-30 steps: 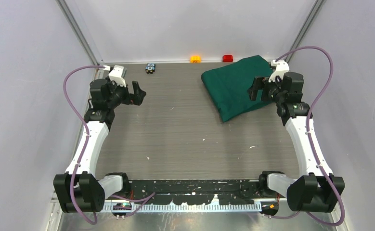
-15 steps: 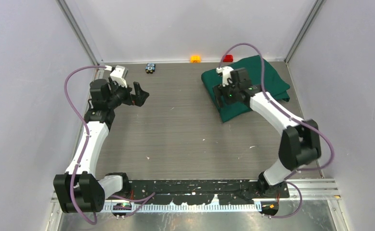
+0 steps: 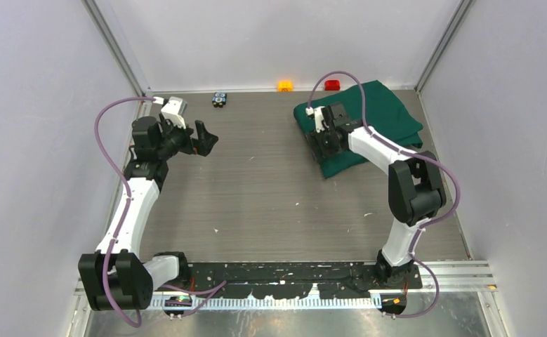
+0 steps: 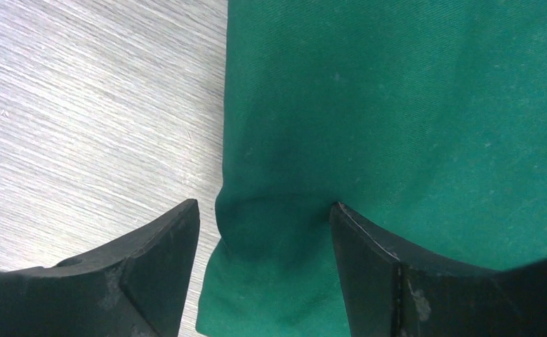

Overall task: Open and lay out the surgical kit
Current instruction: Move the surgical kit at the center of the board.

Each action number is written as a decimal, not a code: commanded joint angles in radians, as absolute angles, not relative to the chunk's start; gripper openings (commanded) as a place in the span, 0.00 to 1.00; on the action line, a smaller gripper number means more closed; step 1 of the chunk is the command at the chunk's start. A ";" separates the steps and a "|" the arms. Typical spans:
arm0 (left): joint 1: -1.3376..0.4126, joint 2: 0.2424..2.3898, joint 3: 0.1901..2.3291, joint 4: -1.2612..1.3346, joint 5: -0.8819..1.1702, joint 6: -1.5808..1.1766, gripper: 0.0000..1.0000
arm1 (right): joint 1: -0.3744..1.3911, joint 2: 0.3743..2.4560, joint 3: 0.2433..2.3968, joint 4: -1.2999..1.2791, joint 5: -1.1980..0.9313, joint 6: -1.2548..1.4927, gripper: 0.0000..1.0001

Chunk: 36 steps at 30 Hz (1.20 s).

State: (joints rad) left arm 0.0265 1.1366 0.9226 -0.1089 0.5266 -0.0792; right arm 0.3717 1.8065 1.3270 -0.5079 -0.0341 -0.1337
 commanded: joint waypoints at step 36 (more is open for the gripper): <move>0.011 1.176 0.940 -0.028 0.491 -0.057 1.00 | 0.669 2.095 1.912 -0.581 -0.041 0.297 0.64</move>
State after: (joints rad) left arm 0.0257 1.1522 0.9081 -0.0868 0.4976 -0.0746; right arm 0.6769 2.2700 1.9553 -0.6373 -0.0486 0.3084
